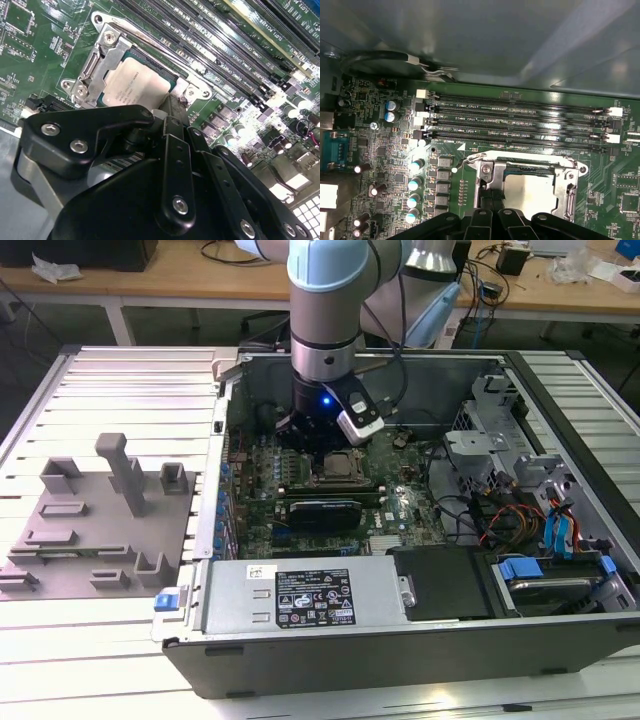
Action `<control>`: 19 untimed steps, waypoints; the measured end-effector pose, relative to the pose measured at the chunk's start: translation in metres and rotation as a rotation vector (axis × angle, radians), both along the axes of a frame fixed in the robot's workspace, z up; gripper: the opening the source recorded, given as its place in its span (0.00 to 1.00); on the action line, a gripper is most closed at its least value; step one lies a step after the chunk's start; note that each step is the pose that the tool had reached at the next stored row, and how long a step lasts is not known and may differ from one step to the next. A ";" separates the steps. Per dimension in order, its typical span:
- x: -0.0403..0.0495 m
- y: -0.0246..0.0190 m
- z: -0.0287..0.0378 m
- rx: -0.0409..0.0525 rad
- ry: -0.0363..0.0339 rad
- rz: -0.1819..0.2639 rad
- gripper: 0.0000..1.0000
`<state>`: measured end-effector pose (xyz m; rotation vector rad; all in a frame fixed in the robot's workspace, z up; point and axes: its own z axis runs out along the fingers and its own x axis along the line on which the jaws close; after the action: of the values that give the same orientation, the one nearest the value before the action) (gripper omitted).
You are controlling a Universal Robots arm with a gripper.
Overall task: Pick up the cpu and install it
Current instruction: 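Close the cpu cover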
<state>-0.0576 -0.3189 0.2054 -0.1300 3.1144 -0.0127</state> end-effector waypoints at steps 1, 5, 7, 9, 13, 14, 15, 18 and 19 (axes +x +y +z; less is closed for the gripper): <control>0.0000 0.0000 0.0009 -0.0003 0.0001 0.000 0.11; 0.0000 0.0000 0.0029 -0.0004 0.0001 0.000 0.11; -0.0001 -0.0007 0.0029 -0.0009 0.0002 0.000 0.11; -0.0001 -0.0023 0.0025 -0.0007 0.0001 0.000 0.11; -0.0001 -0.0072 0.0015 -0.0007 0.0001 0.000 0.11; -0.0001 -0.0076 0.0011 -0.0006 0.0001 0.000 0.11; -0.0002 -0.0081 0.0005 -0.0006 0.0000 0.000 0.11; -0.0005 -0.0088 -0.0005 -0.0009 0.0002 0.000 0.11; -0.0005 -0.0088 -0.0009 -0.0009 0.0002 0.000 0.11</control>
<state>-0.0581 -0.3277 0.2045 -0.1305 3.1147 -0.0141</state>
